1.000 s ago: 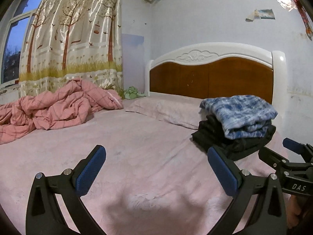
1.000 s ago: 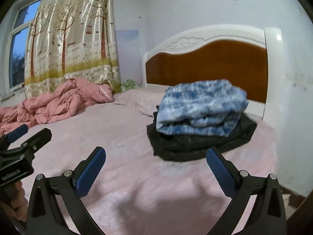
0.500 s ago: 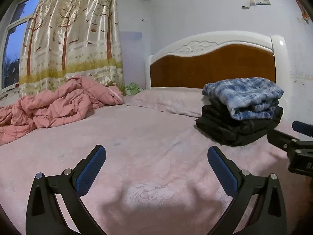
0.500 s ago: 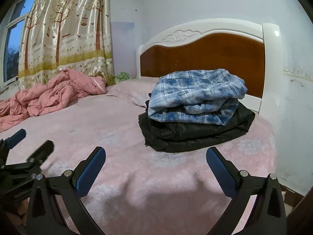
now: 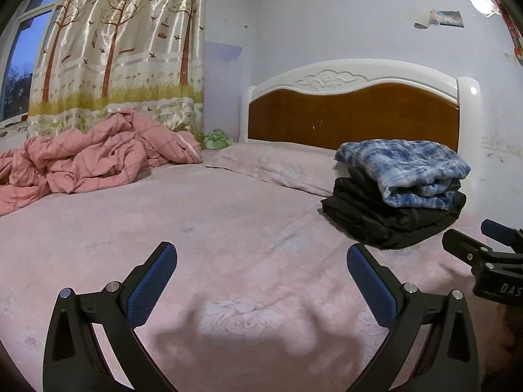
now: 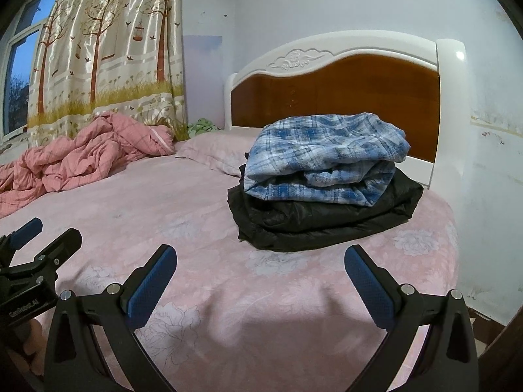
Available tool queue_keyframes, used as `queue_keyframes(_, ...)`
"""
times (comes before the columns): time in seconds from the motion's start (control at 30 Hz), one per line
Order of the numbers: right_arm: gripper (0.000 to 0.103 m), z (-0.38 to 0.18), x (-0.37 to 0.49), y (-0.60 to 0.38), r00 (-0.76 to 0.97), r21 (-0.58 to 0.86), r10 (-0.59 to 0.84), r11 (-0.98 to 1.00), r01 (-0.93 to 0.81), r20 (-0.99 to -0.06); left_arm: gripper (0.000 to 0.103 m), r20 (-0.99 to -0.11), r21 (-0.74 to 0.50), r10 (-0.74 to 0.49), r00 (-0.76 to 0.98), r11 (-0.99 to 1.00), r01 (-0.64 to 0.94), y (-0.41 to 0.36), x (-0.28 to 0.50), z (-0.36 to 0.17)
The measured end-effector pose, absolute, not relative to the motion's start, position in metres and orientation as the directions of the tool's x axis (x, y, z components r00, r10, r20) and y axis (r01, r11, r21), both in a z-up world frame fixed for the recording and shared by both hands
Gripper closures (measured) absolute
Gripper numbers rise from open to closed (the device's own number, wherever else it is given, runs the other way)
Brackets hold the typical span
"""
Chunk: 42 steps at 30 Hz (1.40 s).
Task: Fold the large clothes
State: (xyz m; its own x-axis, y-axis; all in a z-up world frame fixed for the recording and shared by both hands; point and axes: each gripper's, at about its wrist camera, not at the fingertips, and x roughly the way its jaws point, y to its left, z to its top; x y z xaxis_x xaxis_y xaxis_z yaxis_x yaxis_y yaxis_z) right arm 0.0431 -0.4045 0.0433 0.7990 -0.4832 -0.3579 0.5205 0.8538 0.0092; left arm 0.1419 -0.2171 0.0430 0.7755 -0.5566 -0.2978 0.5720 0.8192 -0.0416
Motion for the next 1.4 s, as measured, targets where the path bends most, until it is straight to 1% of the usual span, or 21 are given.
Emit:
queue_keyframes(0.27, 0.0, 0.0433, 0.0441, -0.404, 0.8, 0.008, -0.482, 0.855, 0.519, -0.357, 0.0, -0.293, -0.022, -0.549, 0.782, 0.822, 0.569, -0.2197, 0.1388, 0.0432)
queue_keyframes(1.4, 0.0, 0.0435, 0.0445, -0.4033, 0.802, -0.003, -0.479, 0.859, 0.512, -0.356, 0.0, -0.282, -0.002, -0.537, 0.795, 0.829, 0.559, -0.2173, 0.1371, 0.0455)
